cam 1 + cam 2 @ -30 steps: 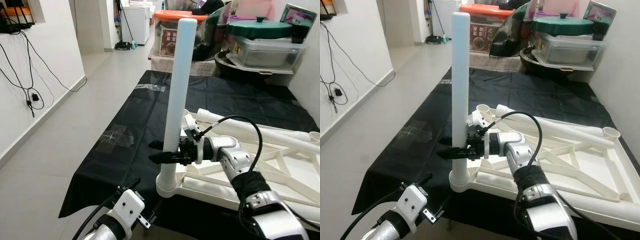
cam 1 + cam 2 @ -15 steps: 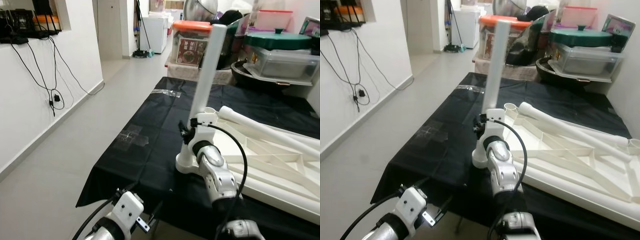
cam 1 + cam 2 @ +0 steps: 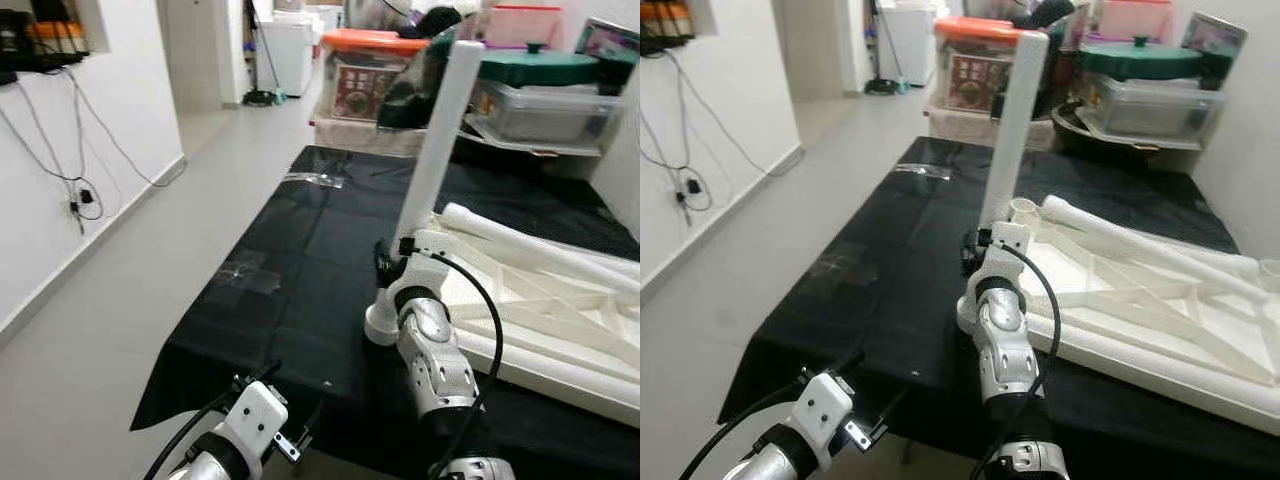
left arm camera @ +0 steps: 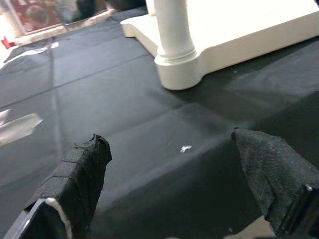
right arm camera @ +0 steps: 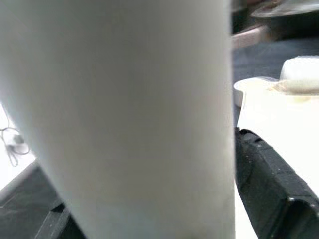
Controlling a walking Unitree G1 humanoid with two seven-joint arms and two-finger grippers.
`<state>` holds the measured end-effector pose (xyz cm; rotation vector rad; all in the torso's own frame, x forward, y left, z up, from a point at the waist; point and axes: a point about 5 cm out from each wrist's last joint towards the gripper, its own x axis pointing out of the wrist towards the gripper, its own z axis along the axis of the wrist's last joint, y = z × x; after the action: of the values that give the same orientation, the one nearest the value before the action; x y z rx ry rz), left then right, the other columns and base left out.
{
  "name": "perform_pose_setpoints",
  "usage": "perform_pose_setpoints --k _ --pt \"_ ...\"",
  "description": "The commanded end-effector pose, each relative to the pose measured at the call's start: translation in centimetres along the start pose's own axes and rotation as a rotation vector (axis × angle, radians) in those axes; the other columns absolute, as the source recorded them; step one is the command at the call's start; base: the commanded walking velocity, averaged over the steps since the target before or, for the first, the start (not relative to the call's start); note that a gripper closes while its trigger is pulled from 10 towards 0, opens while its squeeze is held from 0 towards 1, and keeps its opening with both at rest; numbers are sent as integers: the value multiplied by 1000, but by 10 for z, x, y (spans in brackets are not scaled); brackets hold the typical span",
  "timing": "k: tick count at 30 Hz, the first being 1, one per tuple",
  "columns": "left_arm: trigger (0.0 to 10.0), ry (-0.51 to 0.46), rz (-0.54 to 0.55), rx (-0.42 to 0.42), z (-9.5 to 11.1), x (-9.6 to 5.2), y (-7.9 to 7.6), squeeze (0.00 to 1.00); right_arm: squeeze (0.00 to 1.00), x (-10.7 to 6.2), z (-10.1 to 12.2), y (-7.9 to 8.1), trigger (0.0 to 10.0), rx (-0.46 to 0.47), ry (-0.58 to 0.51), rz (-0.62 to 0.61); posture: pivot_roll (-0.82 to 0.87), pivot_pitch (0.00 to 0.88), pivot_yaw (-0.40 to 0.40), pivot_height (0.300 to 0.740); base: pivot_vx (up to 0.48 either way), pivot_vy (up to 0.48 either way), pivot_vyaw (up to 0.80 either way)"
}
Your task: Building children table
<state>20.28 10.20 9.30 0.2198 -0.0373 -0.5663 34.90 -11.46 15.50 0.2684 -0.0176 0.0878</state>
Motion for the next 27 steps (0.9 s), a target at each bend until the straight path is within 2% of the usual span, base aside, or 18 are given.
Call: perform_pose_setpoints --k 1,2,4,5,6,9,12,13,14,15,16,18,19,21,24,25,26,27 --pt "10000 -3 1 -3 1 0 1 0 0 3 -2 21 10000 126 24 157 97 0 -57 740 0 0 0" --pt "10000 -3 0 -3 1 0 1 0 0 4 3 20 10000 139 20 259 98 0 -57 740 0 0 0" --pt "10000 -3 0 -2 1 0 2 0 0 7 10 16 10000 108 71 484 98 0 -57 740 0 0 0" --pt "10000 -3 0 -2 1 0 2 0 0 7 10 16 10000 108 71 484 98 0 -57 740 0 0 0" --pt "10000 -3 0 -1 1 1 2 0 0 9 16 8 10000 38 114 632 98 0 -57 740 0 0 0" --pt "10000 -3 0 0 1 1 2 0 0 10 19 5 10000 -1 125 687 100 0 -56 740 0 0 0" --pt "10000 -4 0 3 1 2 2 0 0 10 30 0 10000 -72 199 923 105 0 -61 740 0 0 0" --pt "10000 -4 0 3 1 2 2 0 0 10 30 0 10000 -72 199 923 105 0 -61 740 0 0 0" --pt "10000 -5 1 4 1 2 2 0 0 8 31 0 10000 -91 231 1010 106 0 -63 740 0 0 0" --pt "10000 -5 1 4 1 2 2 0 0 8 31 0 10000 -91 231 1010 106 0 -63 740 0 0 0" --pt "10000 -5 3 4 1 3 2 0 0 5 31 1 10000 -119 261 1104 111 0 -67 740 0 0 0" --pt "10000 -5 6 4 1 2 2 0 0 -1 33 4 10000 -113 301 1266 113 0 -66 740 0 0 0" --pt "10000 -5 6 4 1 2 2 0 0 -1 33 4 10000 -113 301 1266 113 0 -66 740 0 0 0" --pt "10000 -6 9 3 1 2 1 0 0 -5 33 9 10000 -90 328 1383 116 0 -69 740 0 0 0" --pt "10000 -6 9 3 1 1 1 0 0 -6 31 11 10000 -93 349 1426 116 0 -68 740 0 0 0" --pt "10000 -6 9 2 1 1 1 0 0 -9 24 13 2706 -131 387 1460 116 0 -66 740 0 0 0" --pt "10000 -6 8 2 2 1 1 0 0 -10 19 14 2706 -160 414 1483 116 0 -66 740 0 0 0" --pt "10000 -6 8 2 2 0 1 0 0 -12 13 15 0 -202 434 1490 118 0 -66 740 0 0 0"
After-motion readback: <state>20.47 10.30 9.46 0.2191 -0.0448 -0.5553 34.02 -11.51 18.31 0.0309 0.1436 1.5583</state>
